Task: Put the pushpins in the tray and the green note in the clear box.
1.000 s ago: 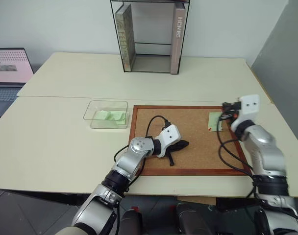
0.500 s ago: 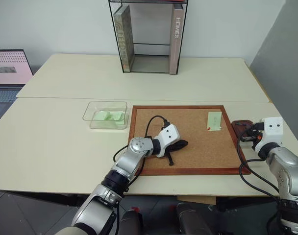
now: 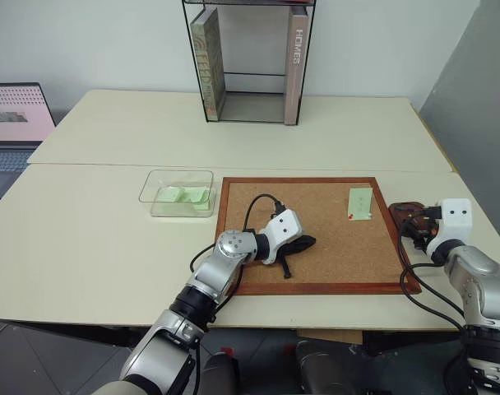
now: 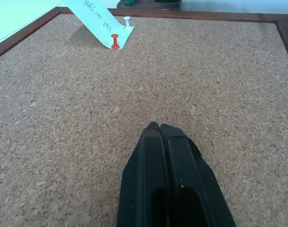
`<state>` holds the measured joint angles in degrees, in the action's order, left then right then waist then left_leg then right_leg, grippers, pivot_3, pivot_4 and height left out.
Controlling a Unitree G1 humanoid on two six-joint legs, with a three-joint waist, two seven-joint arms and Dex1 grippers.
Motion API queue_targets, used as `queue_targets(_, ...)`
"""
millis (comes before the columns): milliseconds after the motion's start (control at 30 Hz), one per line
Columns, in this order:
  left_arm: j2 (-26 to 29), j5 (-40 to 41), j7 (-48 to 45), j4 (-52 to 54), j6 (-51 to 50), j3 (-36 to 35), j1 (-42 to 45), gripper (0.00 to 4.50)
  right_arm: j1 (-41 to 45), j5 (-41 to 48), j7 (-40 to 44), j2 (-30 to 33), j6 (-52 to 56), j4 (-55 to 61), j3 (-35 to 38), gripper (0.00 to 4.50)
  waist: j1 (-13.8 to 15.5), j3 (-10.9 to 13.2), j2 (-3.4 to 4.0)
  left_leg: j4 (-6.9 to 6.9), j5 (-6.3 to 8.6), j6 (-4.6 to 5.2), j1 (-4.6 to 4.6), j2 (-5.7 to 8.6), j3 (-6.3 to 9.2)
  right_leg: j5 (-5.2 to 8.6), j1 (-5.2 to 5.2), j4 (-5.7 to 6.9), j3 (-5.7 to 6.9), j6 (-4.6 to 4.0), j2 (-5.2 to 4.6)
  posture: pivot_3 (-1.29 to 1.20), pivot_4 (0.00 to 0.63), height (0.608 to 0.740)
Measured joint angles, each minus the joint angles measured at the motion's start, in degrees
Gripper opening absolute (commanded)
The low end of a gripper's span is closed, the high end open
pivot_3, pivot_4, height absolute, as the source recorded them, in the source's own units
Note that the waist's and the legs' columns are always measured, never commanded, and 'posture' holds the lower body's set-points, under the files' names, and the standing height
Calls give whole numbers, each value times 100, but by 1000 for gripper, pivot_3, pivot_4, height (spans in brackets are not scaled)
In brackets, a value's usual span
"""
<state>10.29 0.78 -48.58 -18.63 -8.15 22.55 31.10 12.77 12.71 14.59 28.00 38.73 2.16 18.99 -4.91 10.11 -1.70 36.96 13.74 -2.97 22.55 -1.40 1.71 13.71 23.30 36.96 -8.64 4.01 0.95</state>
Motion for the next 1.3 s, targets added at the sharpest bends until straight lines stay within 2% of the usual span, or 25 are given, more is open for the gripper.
queue_targets(167, 0, -4, -1, -3, 14, 3, 1, 0, -7, 48, 7, -8, -41, 33, 39, 2886, -1, 0, 0, 0, 0, 0, 0, 0, -1, 0, 0, 0, 0, 0, 0, 0, 150, 740)
queue_targets(300, 2, -11, -9, -14, 27, 3, 4, 0, -55, 395, 190, -104, -219, 616, 181, 2886, -3, 0, 0, -1, 0, 0, 0, 0, 1, 0, 1, 0, 1, 0, 1, 0, 150, 740)
queue_targets(433, -3, -20, -25, -27, 58, 7, 10, 0, -301, 601, 388, -306, -274, 1110, -22, 2886, -2, -1, -2, -1, 0, 0, 3, -1, 2, 1, 1, -4, 2, -1, 0, 0, 150, 740)
queue_targets(633, -6, -43, -61, -80, 101, 6, 39, 0, -343, 524, 281, -650, -318, 1082, -476, 2886, -2, -1, -2, -1, 0, 0, 2, -1, 1, 1, 2, -3, 1, -1, 0, 0, 150, 740)
queue_targets(867, -12, -44, -90, -95, 107, 7, 55, 0, -8, 224, 20, -897, -709, 355, -741, 2886, 3, -1, -2, -1, 0, 0, 4, -1, 0, 1, 2, -4, 1, -1, 0, 0, 150, 740)
queue_targets(1000, -7, -44, -95, -94, 106, 7, 55, 0, 90, 91, -65, -899, -916, 3, -781, 2299, 1, -1, -2, -2, 0, 0, 3, -1, 0, 1, 2, -4, 2, -1, 0, 0, 150, 740)
queue_targets(1300, -5, -44, -91, -92, 104, 8, 55, 0, 148, -15, -84, -958, -1093, -166, -920, 305, 0, -1, -2, -1, 0, 0, 3, -1, 0, 1, 2, -4, 1, -1, 0, 0, 150, 740)
